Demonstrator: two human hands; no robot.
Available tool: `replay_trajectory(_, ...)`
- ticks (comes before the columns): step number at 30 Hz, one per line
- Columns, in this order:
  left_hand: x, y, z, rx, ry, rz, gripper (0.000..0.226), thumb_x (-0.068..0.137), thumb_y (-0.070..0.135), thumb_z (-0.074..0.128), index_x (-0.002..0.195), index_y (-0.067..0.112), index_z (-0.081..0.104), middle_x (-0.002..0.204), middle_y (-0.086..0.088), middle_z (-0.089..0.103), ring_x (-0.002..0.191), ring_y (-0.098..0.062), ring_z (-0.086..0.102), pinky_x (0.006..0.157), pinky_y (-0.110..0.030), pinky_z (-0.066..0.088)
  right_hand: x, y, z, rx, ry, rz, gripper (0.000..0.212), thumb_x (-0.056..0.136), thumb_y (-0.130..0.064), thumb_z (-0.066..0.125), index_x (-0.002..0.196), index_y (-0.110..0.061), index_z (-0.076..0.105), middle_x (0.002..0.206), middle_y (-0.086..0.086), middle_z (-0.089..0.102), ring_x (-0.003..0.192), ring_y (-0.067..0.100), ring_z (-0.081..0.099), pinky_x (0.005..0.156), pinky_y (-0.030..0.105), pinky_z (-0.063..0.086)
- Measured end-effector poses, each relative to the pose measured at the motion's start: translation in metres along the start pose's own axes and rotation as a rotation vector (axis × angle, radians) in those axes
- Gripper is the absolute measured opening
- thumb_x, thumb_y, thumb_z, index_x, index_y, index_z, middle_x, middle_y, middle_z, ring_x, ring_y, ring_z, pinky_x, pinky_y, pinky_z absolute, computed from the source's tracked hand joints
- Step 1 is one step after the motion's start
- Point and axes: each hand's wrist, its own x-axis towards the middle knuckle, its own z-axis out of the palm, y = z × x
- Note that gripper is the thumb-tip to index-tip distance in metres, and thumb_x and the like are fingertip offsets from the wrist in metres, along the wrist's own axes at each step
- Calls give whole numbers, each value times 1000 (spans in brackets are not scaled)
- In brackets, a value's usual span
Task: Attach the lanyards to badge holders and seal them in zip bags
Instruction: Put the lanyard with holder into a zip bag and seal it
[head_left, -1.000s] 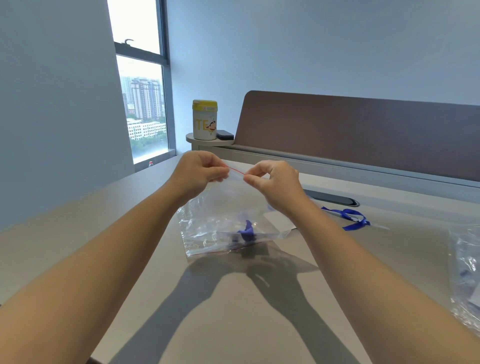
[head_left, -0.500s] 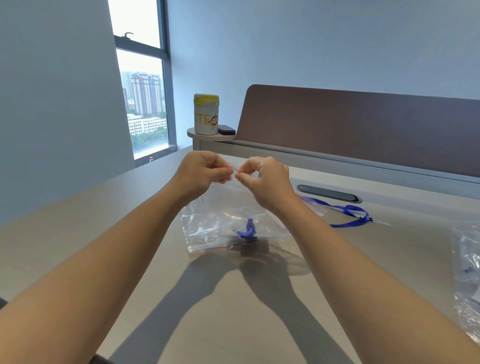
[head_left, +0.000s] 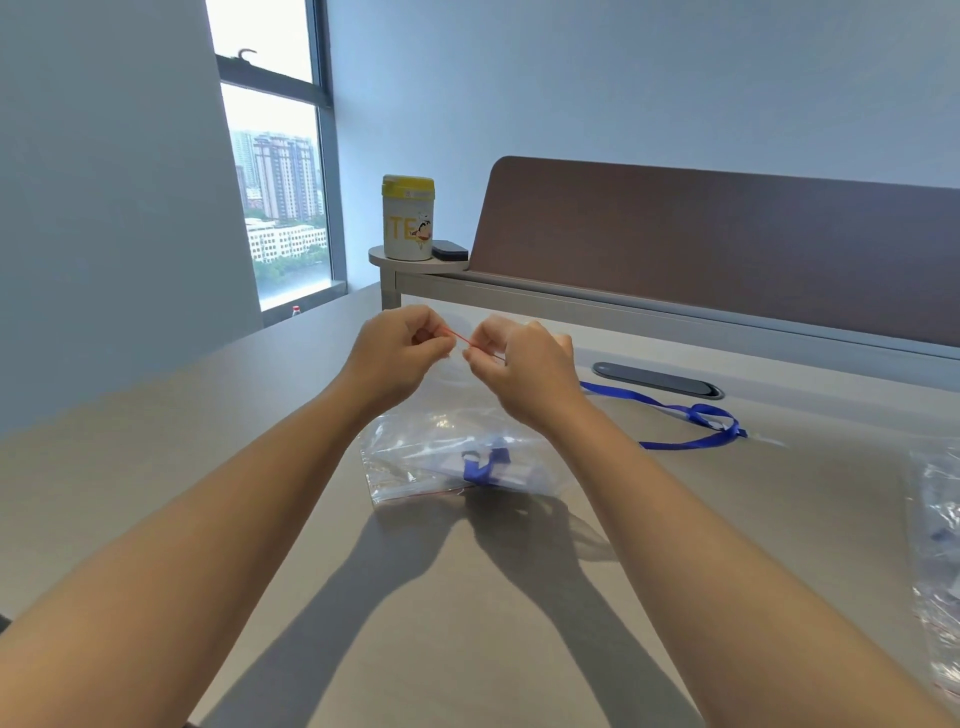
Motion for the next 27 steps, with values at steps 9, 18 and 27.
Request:
replay_trajectory(9, 13, -10, -6, -137, 293, -194, 19, 88, 11, 56, 97, -4, 64, 93, -16, 63, 84, -21, 53, 81, -35, 47, -7, 28, -22, -50, -40, 72, 23, 94, -28, 42, 105, -16, 58, 107, 4, 65, 100, 22, 53, 87, 32, 27)
replay_trajectory(18, 2, -10, 0, -190, 328, -290, 22, 88, 10, 56, 102, -5, 64, 105, -21, 65, 88, -24, 53, 92, -42, 47, -37, 68, -35, 7, -102, 184, 15, 92, -22, 47, 95, -12, 58, 86, 1, 57, 84, 22, 55, 80, 40, 48)
replay_trajectory(27, -30, -16, -8, -362, 10, -564, 12, 87, 9, 57, 76, 8, 59, 76, -3, 58, 75, -14, 52, 66, -21, 41, -65, 82, -31, 138, -105, 209, 12, 90, -4, 50, 86, -3, 61, 68, -3, 53, 71, 16, 51, 70, 26, 40)
